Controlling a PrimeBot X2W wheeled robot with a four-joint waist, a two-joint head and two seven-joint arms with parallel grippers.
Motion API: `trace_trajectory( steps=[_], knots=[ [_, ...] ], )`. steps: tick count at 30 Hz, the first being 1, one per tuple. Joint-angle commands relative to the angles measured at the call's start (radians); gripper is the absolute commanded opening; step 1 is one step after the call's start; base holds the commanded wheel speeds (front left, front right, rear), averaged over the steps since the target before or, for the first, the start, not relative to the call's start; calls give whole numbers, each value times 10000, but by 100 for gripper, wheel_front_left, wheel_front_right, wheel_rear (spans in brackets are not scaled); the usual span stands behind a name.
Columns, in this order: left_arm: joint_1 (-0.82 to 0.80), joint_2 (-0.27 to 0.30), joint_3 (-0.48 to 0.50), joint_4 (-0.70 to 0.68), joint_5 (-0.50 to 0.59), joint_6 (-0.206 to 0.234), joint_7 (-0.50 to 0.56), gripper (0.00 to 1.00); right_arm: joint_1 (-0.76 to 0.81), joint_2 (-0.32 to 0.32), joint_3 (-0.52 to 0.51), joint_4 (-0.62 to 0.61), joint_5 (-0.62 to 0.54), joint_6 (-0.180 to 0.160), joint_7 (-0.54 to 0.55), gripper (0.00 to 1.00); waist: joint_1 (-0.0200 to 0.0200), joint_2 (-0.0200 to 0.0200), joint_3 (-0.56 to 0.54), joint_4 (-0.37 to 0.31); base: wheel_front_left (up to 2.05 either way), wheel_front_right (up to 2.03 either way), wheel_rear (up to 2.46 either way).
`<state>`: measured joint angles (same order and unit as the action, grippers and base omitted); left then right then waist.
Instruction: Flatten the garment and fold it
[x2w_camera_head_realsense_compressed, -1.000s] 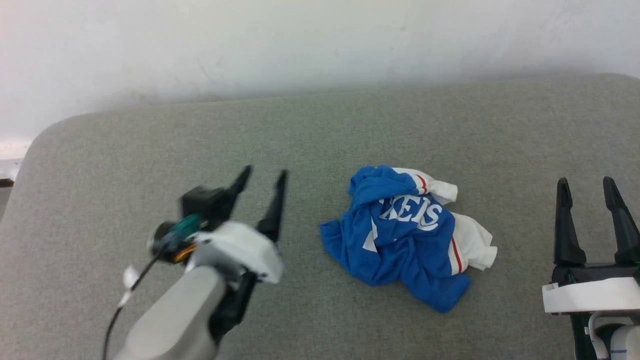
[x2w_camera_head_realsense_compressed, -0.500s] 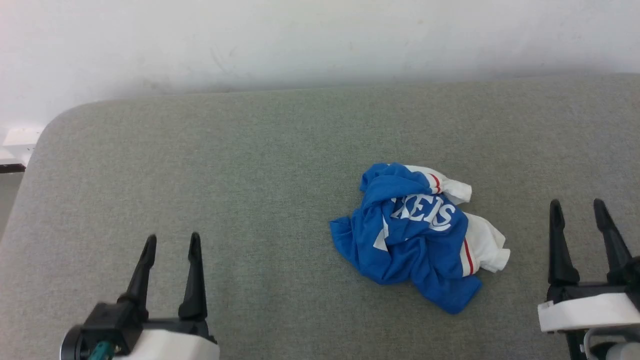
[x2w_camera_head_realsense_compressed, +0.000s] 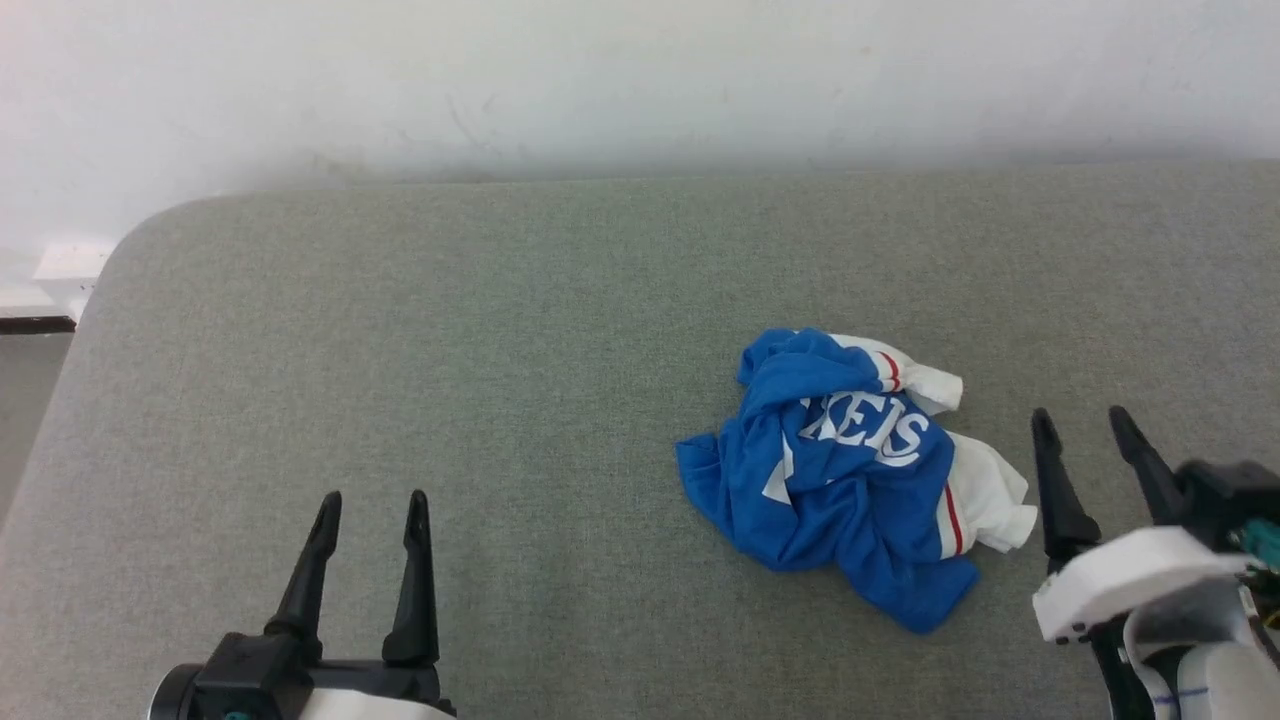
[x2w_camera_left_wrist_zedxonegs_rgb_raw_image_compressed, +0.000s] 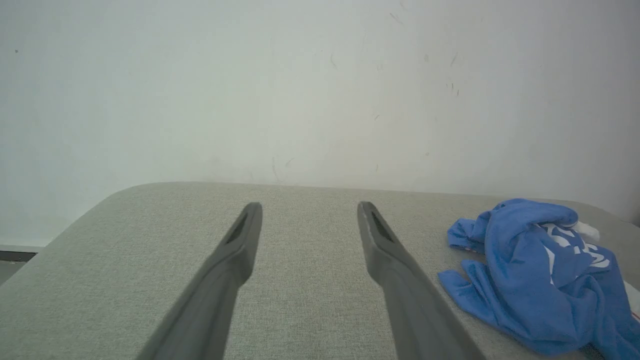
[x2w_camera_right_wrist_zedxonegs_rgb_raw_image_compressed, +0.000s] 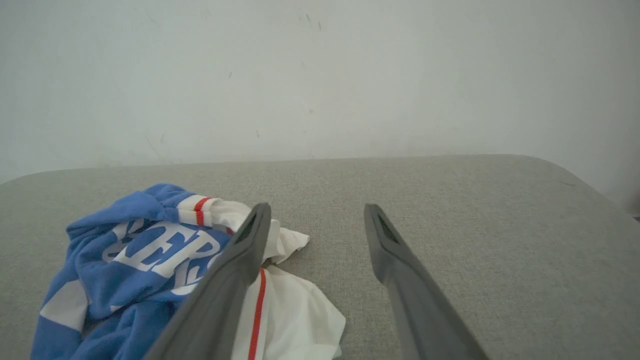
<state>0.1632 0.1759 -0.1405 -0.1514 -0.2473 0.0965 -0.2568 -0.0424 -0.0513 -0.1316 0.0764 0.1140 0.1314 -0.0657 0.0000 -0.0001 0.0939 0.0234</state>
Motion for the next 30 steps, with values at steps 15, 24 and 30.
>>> trace_trajectory(
  steps=[15,24,30],
  knots=[
    [-451,-681,285,533,594,-1114,-49,100,-1144,-1945,1277,864,516,-7,5577,100,0,1,750,702,0,0,0],
    [-799,-897,445,777,710,-1522,-49,100,-1680,-2399,1800,2156,717,-7,6583,46,0,1,1173,1167,0,0,0],
    [-889,-1039,599,952,683,-1630,-49,100,-1764,-2135,1682,2343,624,-7,6606,0,0,1,1137,1067,0,0,0]
  ],
)
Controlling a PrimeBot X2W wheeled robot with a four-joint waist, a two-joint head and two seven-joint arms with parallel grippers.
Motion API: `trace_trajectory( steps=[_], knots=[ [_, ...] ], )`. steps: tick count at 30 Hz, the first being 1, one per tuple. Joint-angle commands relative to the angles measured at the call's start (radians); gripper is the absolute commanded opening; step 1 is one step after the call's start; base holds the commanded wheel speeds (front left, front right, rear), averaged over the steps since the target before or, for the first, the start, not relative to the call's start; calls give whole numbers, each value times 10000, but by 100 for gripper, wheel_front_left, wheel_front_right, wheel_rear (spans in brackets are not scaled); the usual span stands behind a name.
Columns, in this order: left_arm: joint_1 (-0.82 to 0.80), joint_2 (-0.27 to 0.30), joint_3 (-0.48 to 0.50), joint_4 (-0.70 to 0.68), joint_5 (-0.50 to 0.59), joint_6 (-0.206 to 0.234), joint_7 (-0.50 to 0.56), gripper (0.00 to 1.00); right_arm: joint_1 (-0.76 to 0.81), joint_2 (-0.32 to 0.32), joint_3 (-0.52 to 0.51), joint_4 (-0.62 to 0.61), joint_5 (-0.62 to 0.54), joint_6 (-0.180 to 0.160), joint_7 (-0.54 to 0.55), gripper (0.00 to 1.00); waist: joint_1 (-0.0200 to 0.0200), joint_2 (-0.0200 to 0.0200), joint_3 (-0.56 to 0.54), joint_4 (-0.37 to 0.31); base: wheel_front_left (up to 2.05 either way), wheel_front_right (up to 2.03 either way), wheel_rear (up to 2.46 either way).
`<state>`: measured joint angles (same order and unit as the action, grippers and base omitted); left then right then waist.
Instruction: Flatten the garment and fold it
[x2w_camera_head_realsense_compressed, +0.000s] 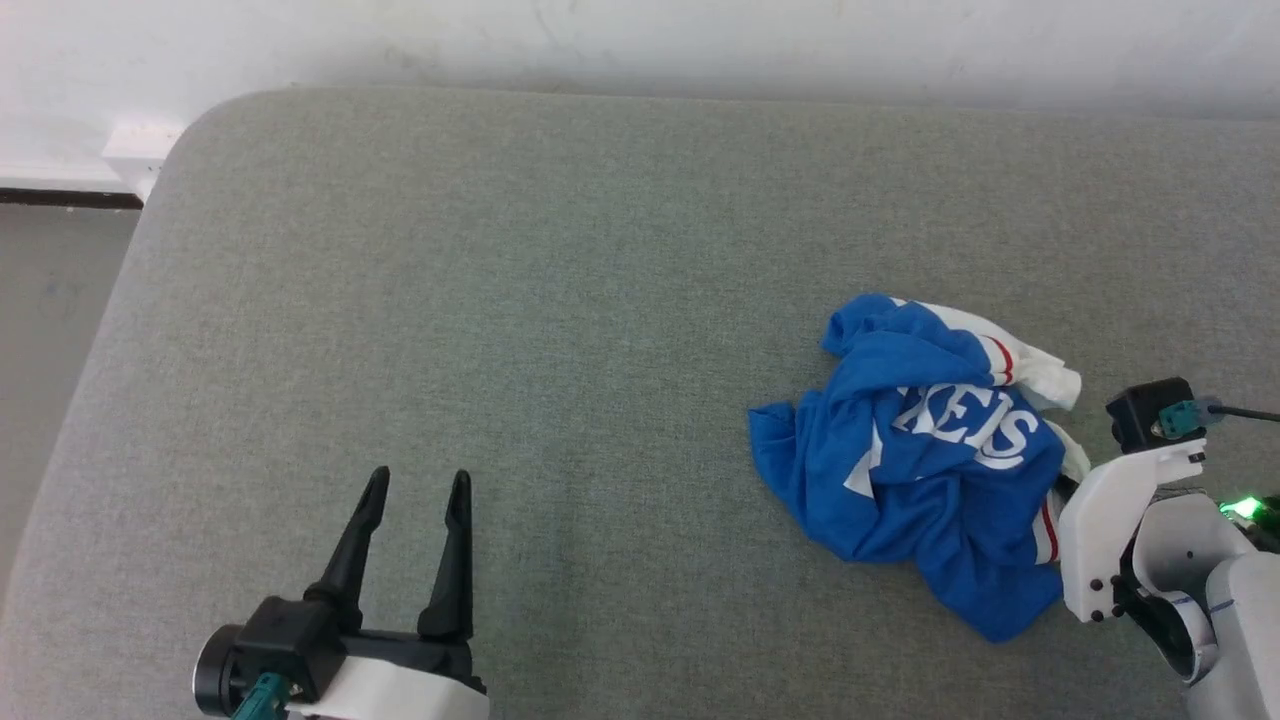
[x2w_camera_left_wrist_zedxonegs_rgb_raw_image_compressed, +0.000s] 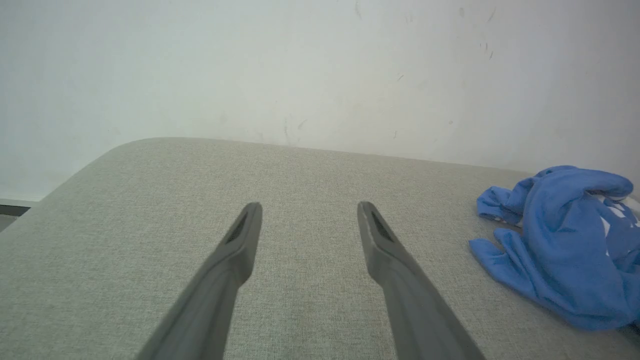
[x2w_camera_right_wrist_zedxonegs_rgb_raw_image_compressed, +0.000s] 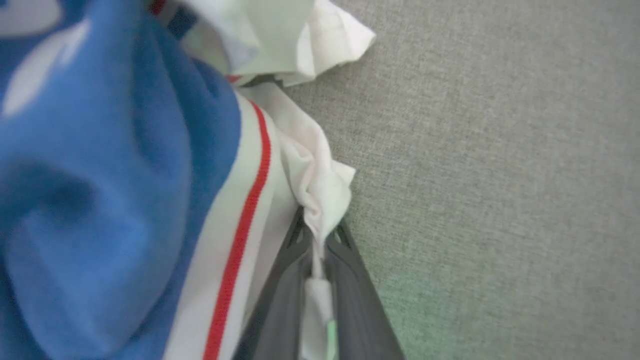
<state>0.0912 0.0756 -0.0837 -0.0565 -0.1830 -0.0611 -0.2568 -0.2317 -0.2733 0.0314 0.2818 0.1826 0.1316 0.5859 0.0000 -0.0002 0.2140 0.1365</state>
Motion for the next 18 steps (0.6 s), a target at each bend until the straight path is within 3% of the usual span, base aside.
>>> trace_trajectory(
  steps=[1,6,13,18],
  knots=[
    [-170,-61,54,40,22,-66,-49,100,120,86,81,252,-72,-9,26,0,0,2,-126,-123,0,0,0],
    [-94,-166,202,122,-95,-50,-49,100,-321,-172,299,-269,-70,-9,-544,0,0,2,-573,-576,0,0,0],
    [55,-225,426,18,-106,21,-49,100,-1729,-1262,499,-1259,-8,-9,-527,0,0,2,-893,-1115,0,0,0],
    [72,-240,402,-149,7,31,-49,100,-1694,-1947,-526,-1339,-158,-9,-156,0,0,2,-623,-1028,0,0,0]
  ],
)
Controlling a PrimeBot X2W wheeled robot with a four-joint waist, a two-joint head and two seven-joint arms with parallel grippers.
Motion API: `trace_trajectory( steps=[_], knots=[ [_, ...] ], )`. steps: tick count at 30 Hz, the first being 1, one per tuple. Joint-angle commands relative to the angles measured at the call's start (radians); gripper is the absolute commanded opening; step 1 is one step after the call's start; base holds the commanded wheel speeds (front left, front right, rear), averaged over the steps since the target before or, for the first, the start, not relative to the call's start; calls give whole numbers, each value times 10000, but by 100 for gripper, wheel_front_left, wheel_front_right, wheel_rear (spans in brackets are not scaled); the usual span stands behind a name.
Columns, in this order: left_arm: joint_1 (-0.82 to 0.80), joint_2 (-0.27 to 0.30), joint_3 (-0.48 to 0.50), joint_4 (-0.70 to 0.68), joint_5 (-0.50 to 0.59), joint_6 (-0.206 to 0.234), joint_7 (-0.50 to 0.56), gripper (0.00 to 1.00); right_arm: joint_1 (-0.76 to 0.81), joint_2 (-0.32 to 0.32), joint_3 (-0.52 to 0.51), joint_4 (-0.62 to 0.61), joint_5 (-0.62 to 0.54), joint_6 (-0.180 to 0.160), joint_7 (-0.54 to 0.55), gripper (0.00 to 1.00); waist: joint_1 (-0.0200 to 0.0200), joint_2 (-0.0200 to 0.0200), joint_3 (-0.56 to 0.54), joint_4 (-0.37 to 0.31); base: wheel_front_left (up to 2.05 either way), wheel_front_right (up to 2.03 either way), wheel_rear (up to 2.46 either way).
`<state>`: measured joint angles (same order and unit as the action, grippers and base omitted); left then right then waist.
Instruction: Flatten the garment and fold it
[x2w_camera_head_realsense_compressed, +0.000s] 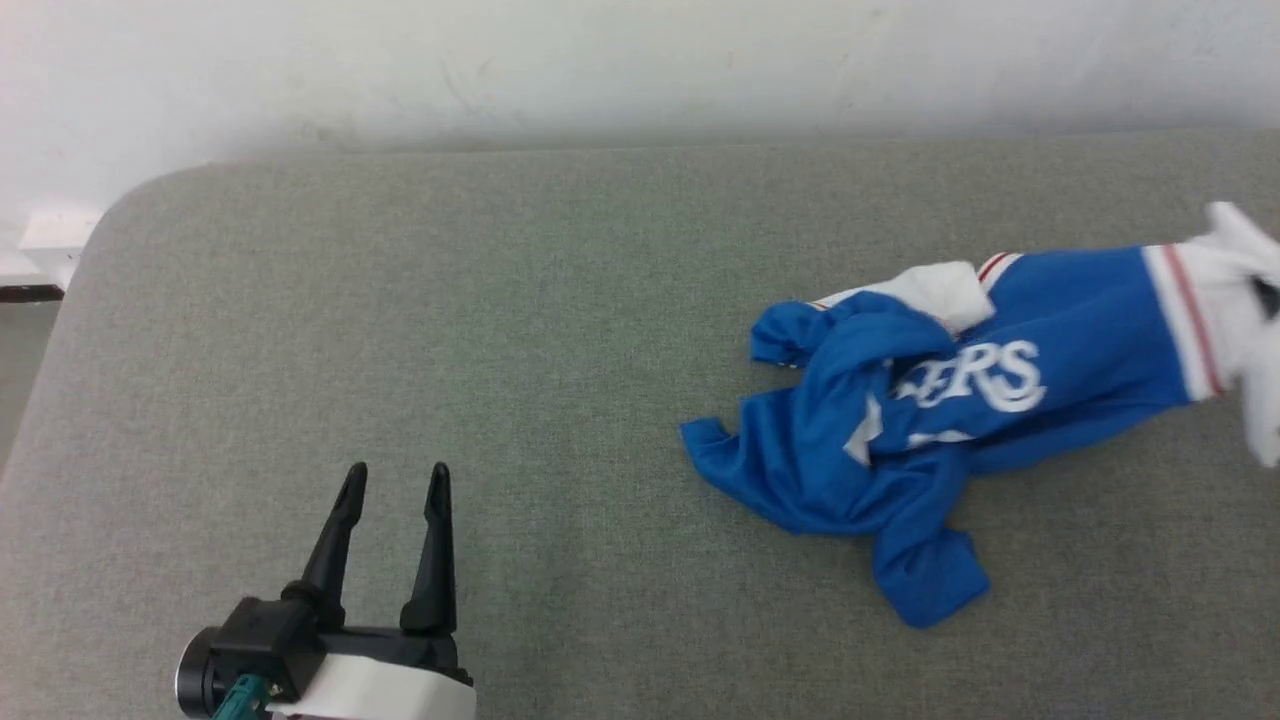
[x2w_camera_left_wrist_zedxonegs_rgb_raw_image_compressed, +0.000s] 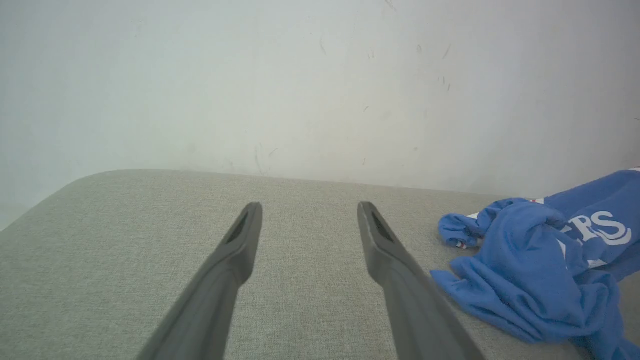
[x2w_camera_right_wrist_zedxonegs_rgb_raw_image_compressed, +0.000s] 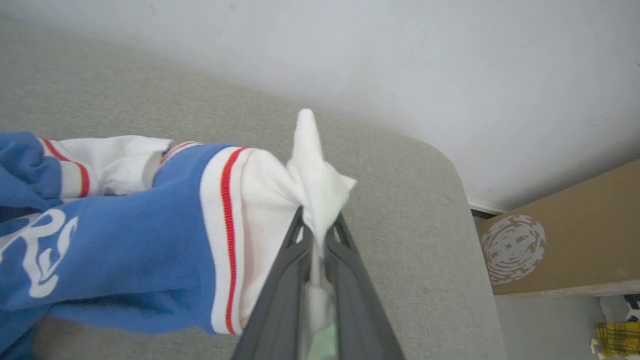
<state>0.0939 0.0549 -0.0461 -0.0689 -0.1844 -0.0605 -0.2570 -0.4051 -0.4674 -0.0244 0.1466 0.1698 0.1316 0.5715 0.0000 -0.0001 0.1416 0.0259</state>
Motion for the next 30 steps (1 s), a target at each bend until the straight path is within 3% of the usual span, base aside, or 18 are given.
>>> trace_trajectory(
  steps=[1,6,13,14,15,16,17,23,30],
  knots=[
    [44,-34,34,-31,40,15,-47,100,222,-132,-308,80,-156,-9,-2,0,0,1,175,143,0,0,0],
    [33,-34,107,11,145,-79,-47,100,1730,-290,-2072,665,-1019,-9,-198,0,0,1,593,526,0,0,0],
    [-120,129,266,168,134,-288,-47,100,2919,842,-3334,1670,-1891,-9,-789,0,0,1,845,744,0,0,0],
    [-152,147,279,182,135,-306,-47,100,2883,988,-3417,1755,-1965,-9,-950,12,0,1,849,736,0,0,0],
    [-181,161,295,192,142,-319,-47,100,2798,1127,-3474,1814,-2035,-9,-1136,39,0,1,842,712,0,0,0],
    [-209,167,304,199,147,-333,-47,100,2679,1240,-3509,1856,-2096,-9,-1324,89,0,1,824,686,0,0,0],
    [-226,167,312,212,149,-344,-47,100,2534,1324,-3506,1871,-2142,-9,-1488,100,0,1,786,650,0,0,0],
    [-220,121,250,327,137,-381,-47,100,1438,1480,-3218,1166,-1548,-9,-1644,100,0,1,429,536,0,0,0],
    [-100,36,113,382,46,-339,-47,100,785,1331,-1905,-232,-278,-9,48,100,0,1,159,702,0,0,0]
  ],
)
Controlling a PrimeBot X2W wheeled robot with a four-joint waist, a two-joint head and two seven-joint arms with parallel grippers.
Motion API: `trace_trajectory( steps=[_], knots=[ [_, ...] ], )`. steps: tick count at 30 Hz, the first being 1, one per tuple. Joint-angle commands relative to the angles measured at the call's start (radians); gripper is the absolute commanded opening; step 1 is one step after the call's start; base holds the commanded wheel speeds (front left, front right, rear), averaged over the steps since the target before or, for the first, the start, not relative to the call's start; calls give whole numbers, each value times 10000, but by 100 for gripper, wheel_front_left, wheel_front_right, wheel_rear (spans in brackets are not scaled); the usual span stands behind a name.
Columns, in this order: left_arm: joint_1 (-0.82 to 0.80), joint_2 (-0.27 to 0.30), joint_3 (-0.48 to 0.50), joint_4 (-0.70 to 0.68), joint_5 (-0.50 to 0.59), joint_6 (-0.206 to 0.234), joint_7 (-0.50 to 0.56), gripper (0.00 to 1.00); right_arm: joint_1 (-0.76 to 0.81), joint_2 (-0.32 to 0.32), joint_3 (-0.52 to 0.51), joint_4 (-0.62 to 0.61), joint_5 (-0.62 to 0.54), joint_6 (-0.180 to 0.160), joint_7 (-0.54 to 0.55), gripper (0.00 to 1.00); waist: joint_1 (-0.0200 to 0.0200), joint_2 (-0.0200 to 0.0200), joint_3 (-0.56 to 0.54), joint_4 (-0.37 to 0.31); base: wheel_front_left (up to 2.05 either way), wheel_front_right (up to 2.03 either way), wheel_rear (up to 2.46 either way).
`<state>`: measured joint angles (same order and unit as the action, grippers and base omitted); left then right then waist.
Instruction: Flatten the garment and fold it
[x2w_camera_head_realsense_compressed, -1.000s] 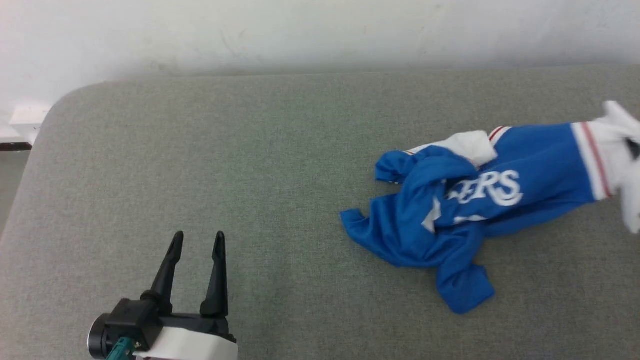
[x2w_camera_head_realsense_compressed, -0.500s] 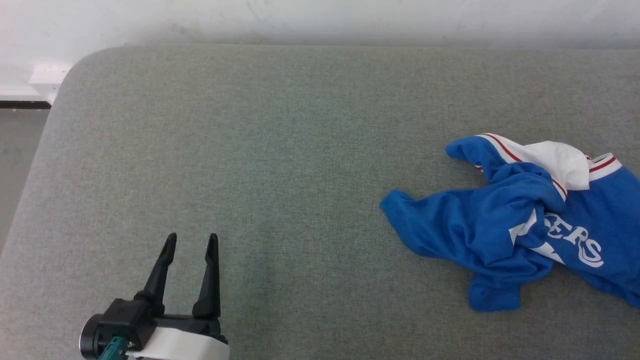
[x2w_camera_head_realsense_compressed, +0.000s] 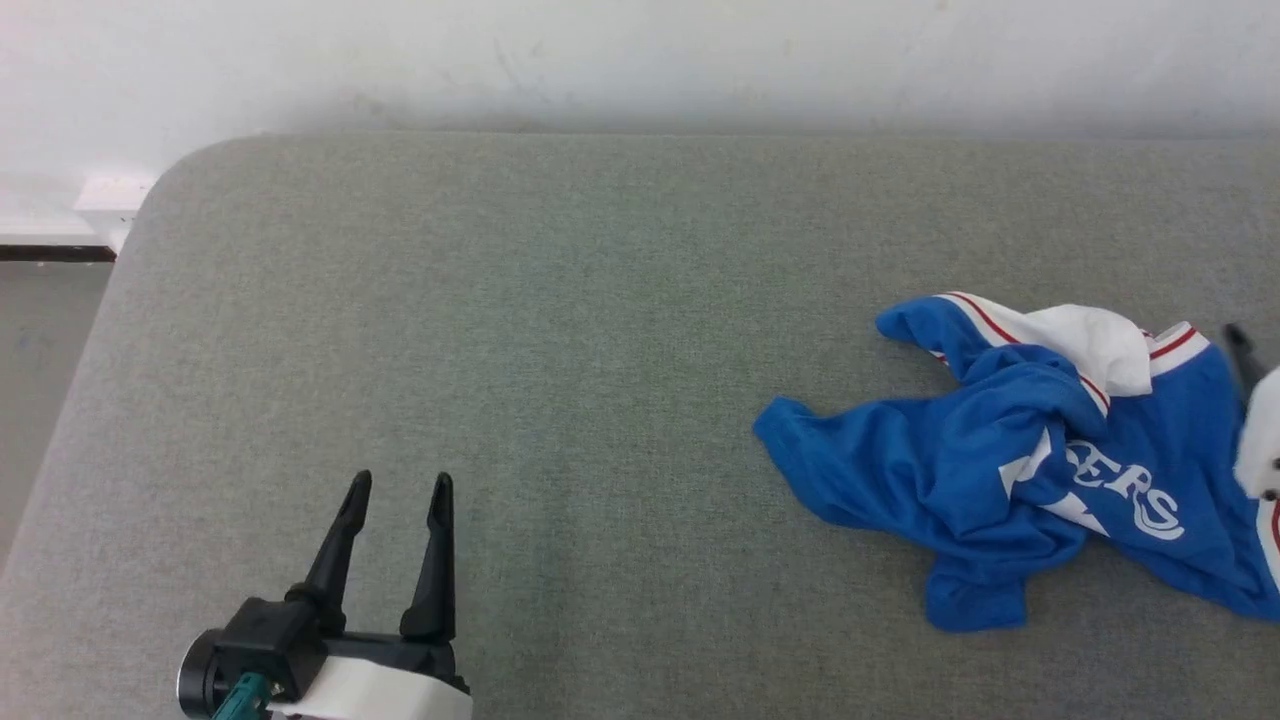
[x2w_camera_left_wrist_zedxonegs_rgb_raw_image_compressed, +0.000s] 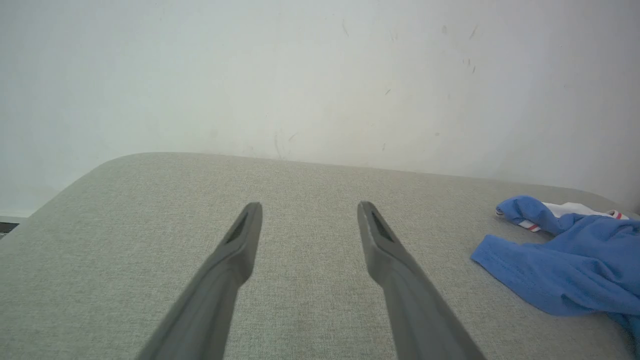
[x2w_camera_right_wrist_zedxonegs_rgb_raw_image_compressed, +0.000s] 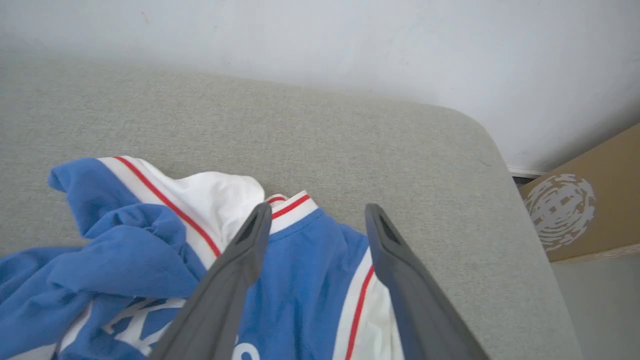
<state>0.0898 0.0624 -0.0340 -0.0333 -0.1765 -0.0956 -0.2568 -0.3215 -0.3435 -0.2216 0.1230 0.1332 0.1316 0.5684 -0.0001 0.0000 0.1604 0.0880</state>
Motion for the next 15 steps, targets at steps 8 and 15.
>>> trace_trajectory(
  steps=[8,15],
  knots=[
    [-81,-79,-96,110,-100,-17,-49,100,-2,742,889,44,698,-9,1916,100,1,0,122,593,0,0,0],
    [-215,-95,-214,223,-104,-78,-49,100,-12,1000,848,967,246,-9,2086,100,1,0,313,1088,0,0,0]
  ],
)
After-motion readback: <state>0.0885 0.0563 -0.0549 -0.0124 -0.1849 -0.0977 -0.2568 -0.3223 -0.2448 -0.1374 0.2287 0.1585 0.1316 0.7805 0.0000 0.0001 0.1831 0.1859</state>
